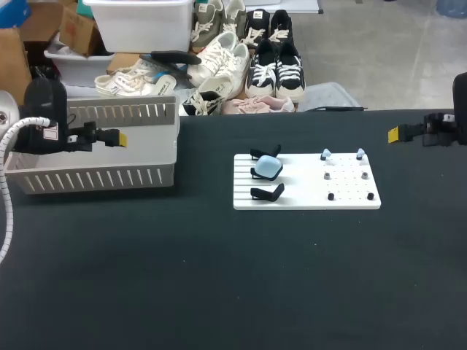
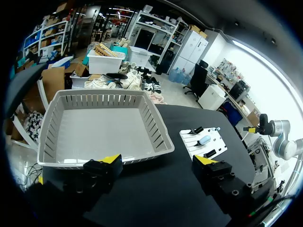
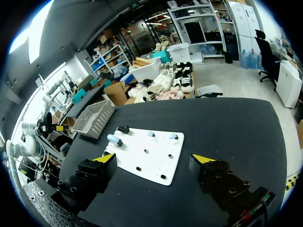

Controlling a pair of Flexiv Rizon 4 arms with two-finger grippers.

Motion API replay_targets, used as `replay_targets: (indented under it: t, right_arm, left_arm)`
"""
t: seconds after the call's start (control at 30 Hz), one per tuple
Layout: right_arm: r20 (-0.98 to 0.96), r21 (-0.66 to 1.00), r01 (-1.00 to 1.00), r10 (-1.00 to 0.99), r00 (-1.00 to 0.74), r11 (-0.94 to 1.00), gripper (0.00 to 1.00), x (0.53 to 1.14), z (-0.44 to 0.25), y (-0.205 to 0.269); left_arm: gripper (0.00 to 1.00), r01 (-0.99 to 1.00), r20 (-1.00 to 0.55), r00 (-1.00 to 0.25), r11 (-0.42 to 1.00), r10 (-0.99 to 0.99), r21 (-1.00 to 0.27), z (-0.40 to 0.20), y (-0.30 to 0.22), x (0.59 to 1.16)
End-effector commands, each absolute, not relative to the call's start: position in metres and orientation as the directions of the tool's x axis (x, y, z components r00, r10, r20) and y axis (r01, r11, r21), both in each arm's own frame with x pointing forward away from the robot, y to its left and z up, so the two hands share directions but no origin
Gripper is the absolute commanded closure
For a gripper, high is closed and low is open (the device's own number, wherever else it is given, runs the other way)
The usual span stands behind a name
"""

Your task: Pick up each earbud case from the left stands, insert the matching earbuds, close the lid, and place the case in the box.

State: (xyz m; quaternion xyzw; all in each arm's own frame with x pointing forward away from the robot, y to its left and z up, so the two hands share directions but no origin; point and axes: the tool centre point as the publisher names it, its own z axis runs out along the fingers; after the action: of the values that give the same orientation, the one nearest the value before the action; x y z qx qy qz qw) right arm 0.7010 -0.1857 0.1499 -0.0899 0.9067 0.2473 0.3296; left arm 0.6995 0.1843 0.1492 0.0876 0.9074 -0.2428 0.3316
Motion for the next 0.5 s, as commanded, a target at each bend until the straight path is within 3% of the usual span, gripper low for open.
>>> replay_targets:
  t: [0.03, 0.2, 0.5]
  right_arm:
    - [-0.642, 0.391, -0.328, -0.001, -0.767, 0.860, 0.00, 0.702, 0.150, -0.186]
    - [-0.642, 0.391, -0.328, -0.001, -0.767, 0.860, 0.00, 0.702, 0.150, -0.186]
    - [-0.642, 0.391, -0.328, -0.001, -0.767, 0.860, 0.00, 0.702, 0.150, -0.186]
  left_arm:
    - [0.00, 0.319, -0.641, -0.768, 0.868, 0.001, -0.381, 0.150, 0.184, 0.700]
    - [0.00, 0.319, -0.641, -0.768, 0.868, 0.001, -0.381, 0.150, 0.184, 0.700]
    - [0.00, 0.530, -0.719, -0.665, 0.806, 0.202, -0.264, 0.147, 0.153, 0.716]
